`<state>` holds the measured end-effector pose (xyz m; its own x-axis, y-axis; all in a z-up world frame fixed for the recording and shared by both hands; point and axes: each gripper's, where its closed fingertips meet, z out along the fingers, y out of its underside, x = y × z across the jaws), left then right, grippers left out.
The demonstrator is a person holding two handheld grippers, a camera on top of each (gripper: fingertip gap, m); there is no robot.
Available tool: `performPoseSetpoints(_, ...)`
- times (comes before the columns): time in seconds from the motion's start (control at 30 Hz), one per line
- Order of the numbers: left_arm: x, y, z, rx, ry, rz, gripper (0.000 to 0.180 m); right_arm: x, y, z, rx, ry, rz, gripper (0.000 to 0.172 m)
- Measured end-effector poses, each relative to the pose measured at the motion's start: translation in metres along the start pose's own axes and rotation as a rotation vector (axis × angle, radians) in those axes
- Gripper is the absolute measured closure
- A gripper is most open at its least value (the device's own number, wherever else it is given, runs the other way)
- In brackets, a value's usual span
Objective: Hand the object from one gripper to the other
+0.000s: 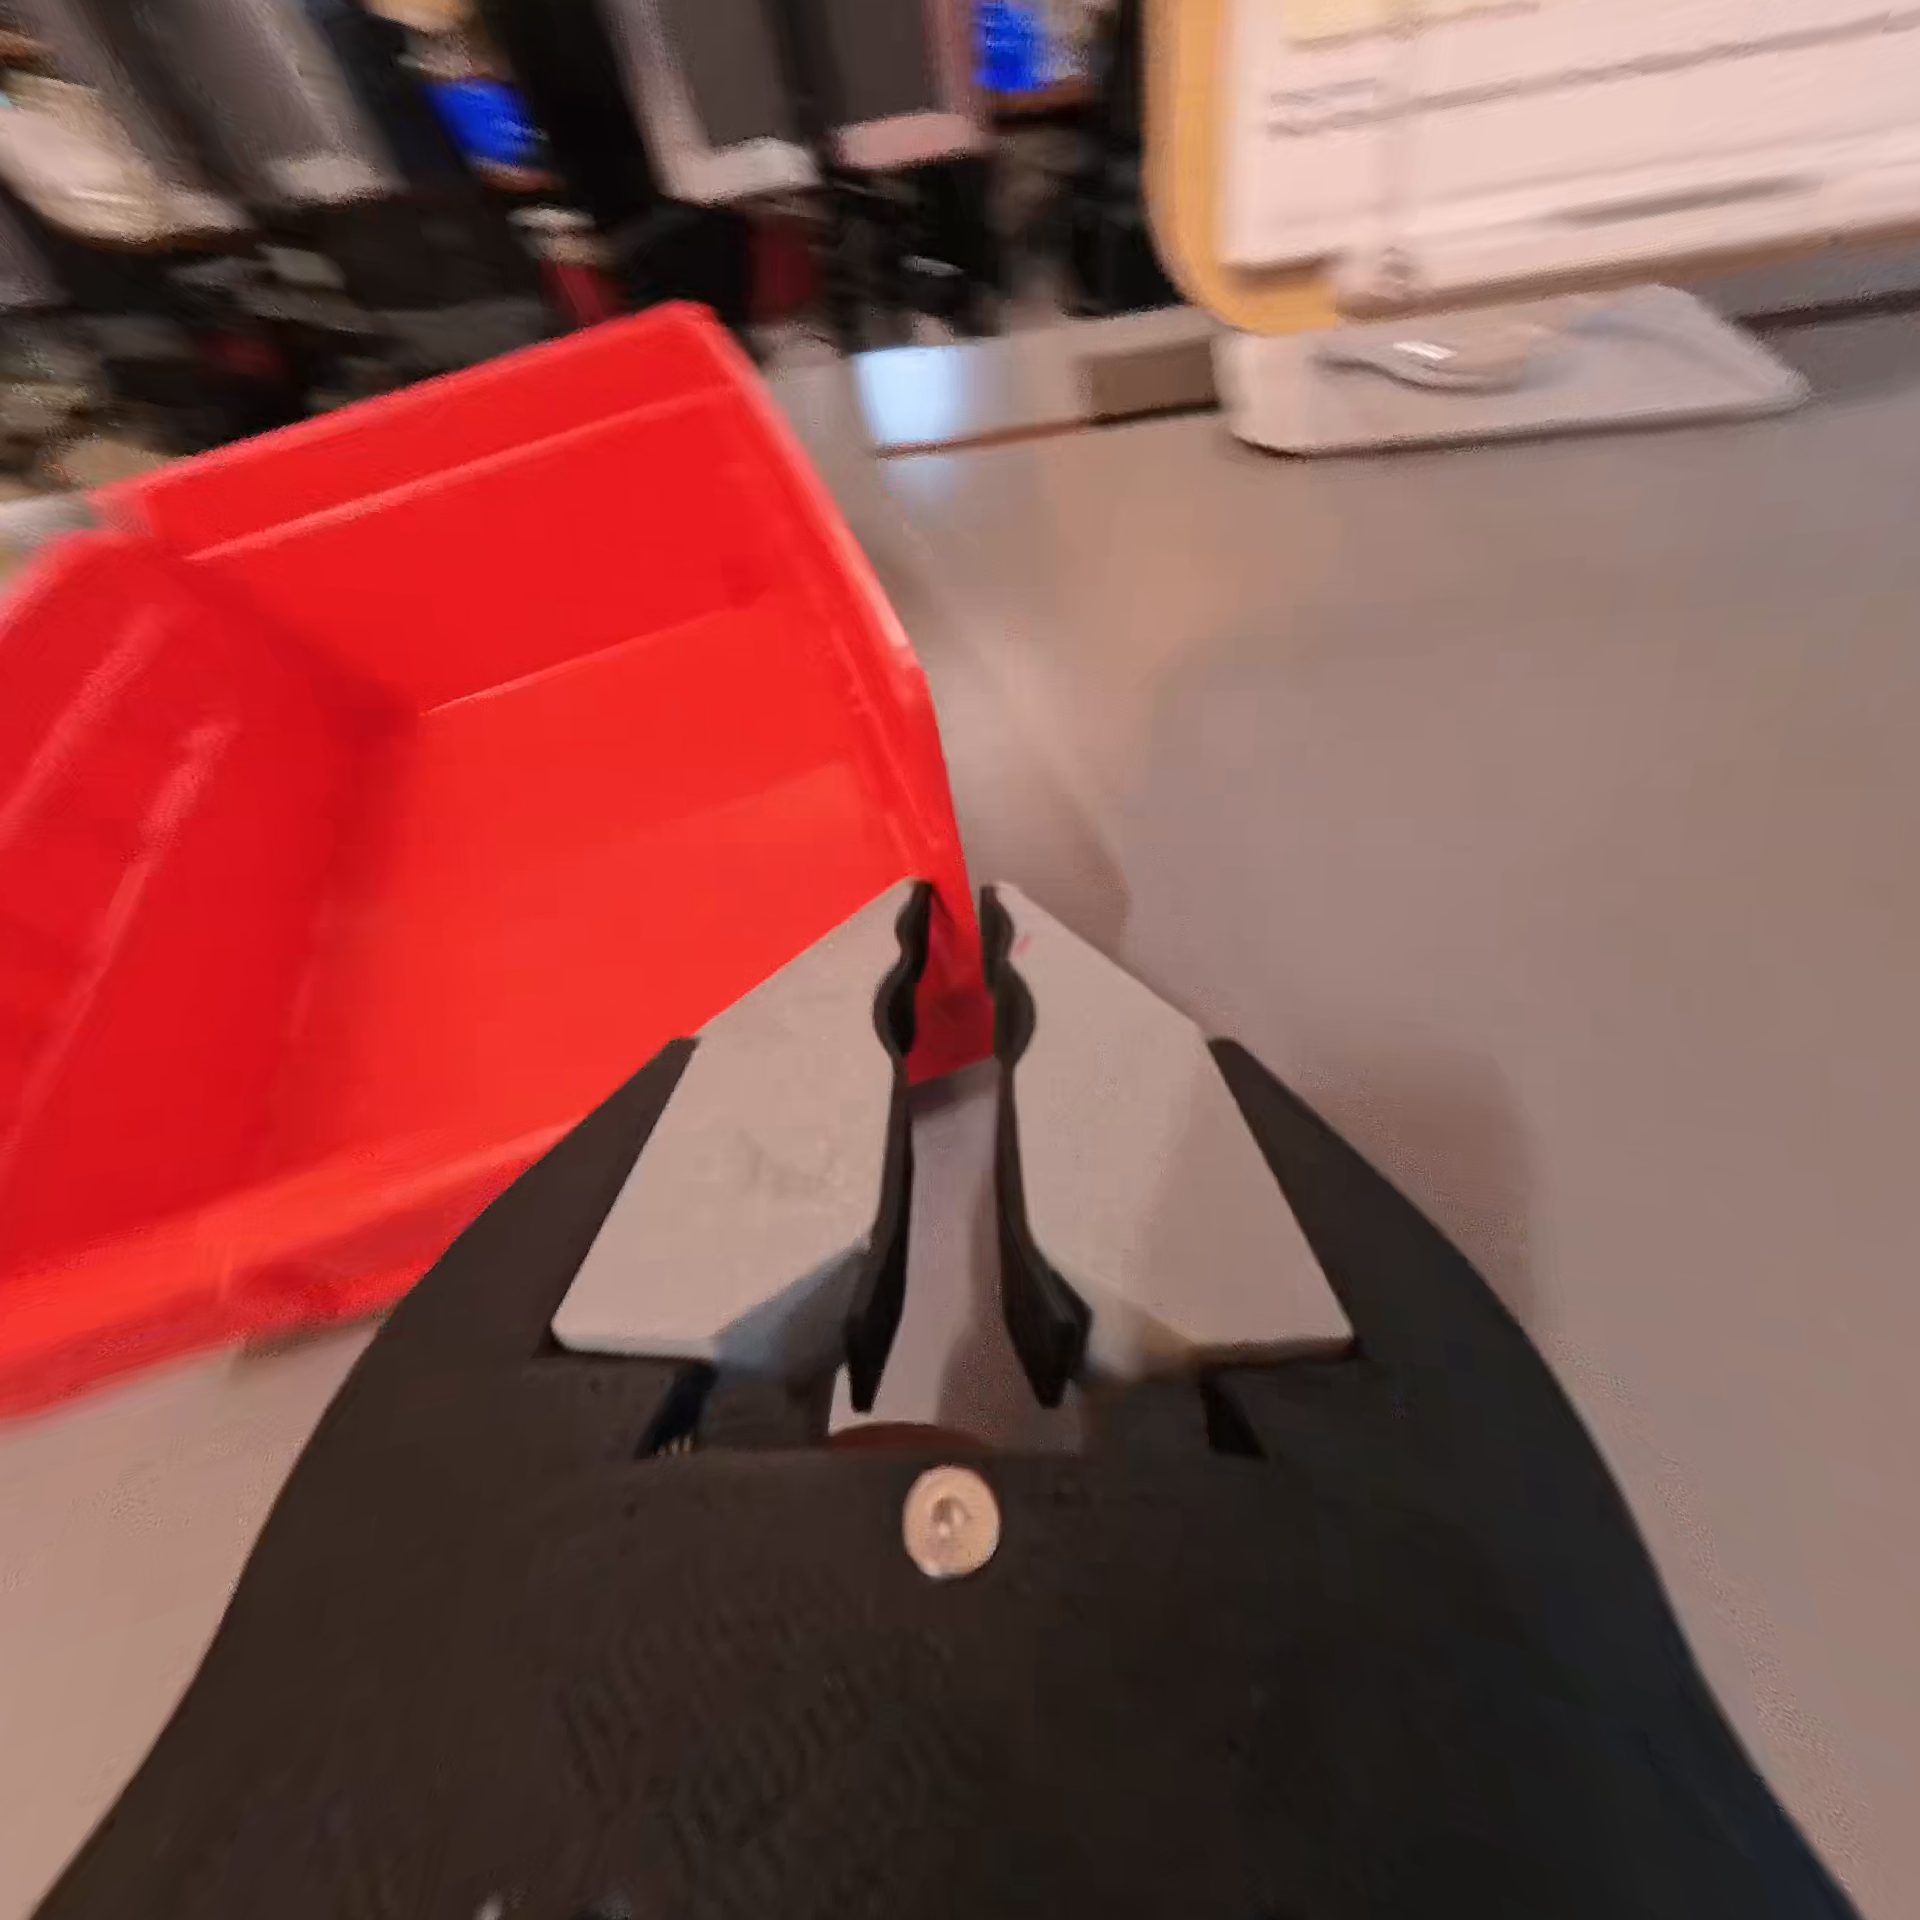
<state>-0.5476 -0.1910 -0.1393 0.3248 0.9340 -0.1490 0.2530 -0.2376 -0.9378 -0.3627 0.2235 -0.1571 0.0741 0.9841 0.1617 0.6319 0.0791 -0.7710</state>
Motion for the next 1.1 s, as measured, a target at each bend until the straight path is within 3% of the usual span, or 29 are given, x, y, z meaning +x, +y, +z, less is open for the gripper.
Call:
performPoseSetpoints(0.03,-0.015,-0.003,-0.006,0.028,-0.082,-0.031,0.176,0.002,0.0,0.0,0.004,0.054,-0.03,0.157)
performPoseSetpoints(0.13,0.002,-0.021,-0.034,0.157,0.111,-0.205,0.133,-0.013,0.002,-0.002,0.028,0.004,-0.023,0.121)
performPoseSetpoints(0.2,-0.003,-0.019,-0.03,0.101,0.078,-0.197,0.121,-0.013,0.003,-0.002,0.038,-0.01,-0.008,0.12)
performPoseSetpoints(0.33,-0.034,0.003,0.008,-0.098,0.009,-0.231,0.117,-0.006,0.004,0.001,0.035,-0.001,0.021,0.115)
performPoseSetpoints(0.4,-0.037,0.01,0.022,-0.14,0.049,-0.253,0.125,-0.001,0.006,0.005,0.033,0.015,0.051,0.109)
performPoseSetpoints(0.43,-0.038,0.009,0.026,-0.151,0.056,-0.216,0.142,-0.002,0.007,0.008,0.02,0.008,0.067,0.109)
performPoseSetpoints(0.47,-0.035,0.007,0.028,-0.152,0.083,-0.16,0.168,-0.002,0.008,0.011,0.011,0.01,0.078,0.117)
performPoseSetpoints(0.5,-0.046,0.005,0.026,-0.15,0.012,-0.101,0.177,0.001,0.009,0.014,0.009,0.029,0.075,0.148)
performPoseSetpoints(0.53,-0.057,0.003,0.022,-0.154,-0.047,-0.03,0.18,0.004,0.008,0.014,0.011,0.055,0.056,0.161)
performPoseSetpoints(0.67,-0.073,-0.016,-0.019,-0.001,0.036,-0.017,0.18,-0.014,0.004,0.006,-0.02,0.131,0.046,0.17)
performPoseSetpoints(0.8,-0.077,-0.029,-0.059,0.053,0.034,0.103,0.18,-0.086,-0.016,0.006,-0.021,0.132,0.0,0.17)
performPoseSetpoints(1.0,-0.102,-0.068,-0.126,0.231,0.097,0.065,0.179,-0.222,-0.056,0.022,0.001,0.007,-0.004,0.17)
performPoseSetpoints(1.1,-0.122,-0.063,-0.143,0.251,0.084,0.074,0.179,-0.233,-0.068,0.02,0.039,-0.124,0.05,0.168)
